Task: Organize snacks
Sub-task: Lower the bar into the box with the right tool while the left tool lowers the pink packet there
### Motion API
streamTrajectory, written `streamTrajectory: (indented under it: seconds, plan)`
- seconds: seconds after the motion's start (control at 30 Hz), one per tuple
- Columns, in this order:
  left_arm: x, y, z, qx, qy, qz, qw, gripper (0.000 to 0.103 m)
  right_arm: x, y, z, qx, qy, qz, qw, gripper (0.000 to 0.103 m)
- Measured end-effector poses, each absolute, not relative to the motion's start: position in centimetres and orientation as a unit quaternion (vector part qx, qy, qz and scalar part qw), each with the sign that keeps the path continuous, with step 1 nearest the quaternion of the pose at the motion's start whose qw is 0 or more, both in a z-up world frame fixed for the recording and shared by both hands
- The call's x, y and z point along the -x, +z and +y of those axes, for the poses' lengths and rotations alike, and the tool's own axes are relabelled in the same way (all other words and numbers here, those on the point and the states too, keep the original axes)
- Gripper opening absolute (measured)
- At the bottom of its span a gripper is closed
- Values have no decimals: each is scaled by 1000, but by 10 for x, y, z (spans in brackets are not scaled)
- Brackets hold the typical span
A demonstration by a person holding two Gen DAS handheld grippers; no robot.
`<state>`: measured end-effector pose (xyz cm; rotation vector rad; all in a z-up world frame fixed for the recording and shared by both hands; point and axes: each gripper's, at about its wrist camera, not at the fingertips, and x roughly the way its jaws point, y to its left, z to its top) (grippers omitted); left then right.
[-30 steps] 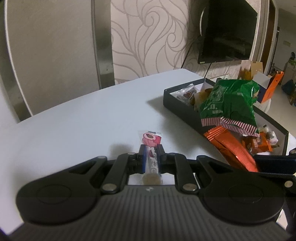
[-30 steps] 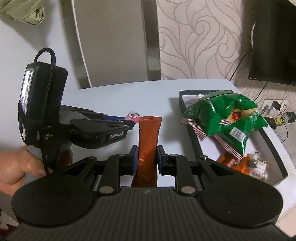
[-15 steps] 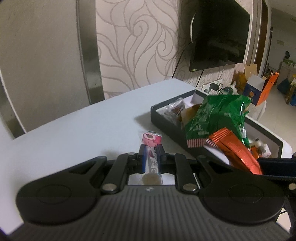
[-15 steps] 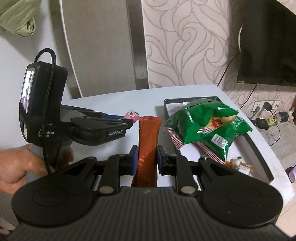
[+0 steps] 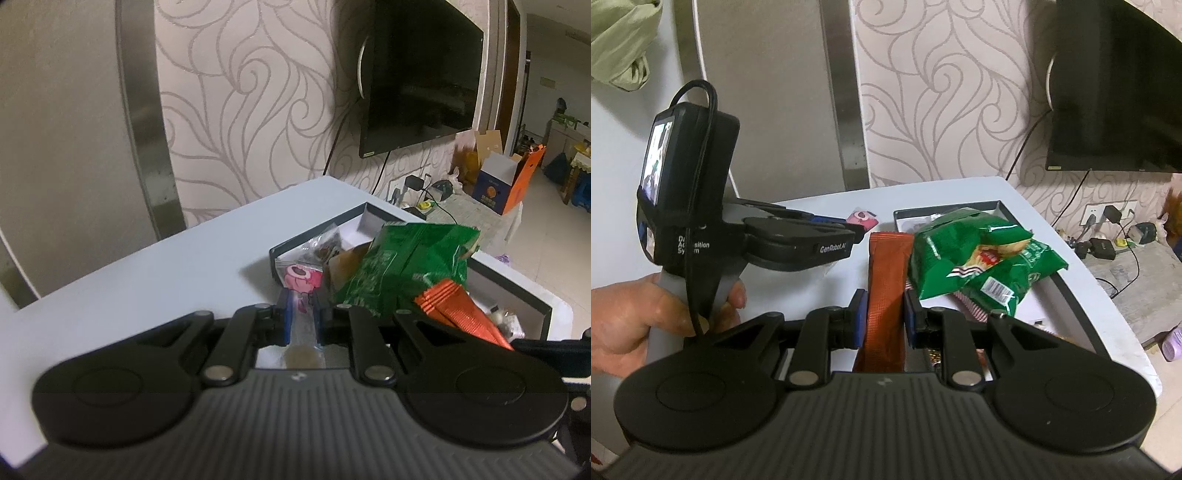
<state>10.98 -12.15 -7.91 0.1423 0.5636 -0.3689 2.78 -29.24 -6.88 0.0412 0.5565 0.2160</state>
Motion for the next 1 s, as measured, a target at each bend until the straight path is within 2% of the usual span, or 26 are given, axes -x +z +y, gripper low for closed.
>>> streamTrajectory:
  seconds: [1.0]
  plan:
    - [-152,-73,-176,-79,-213,267,936,15,-44,-72,-336,-40,65,278,958,24]
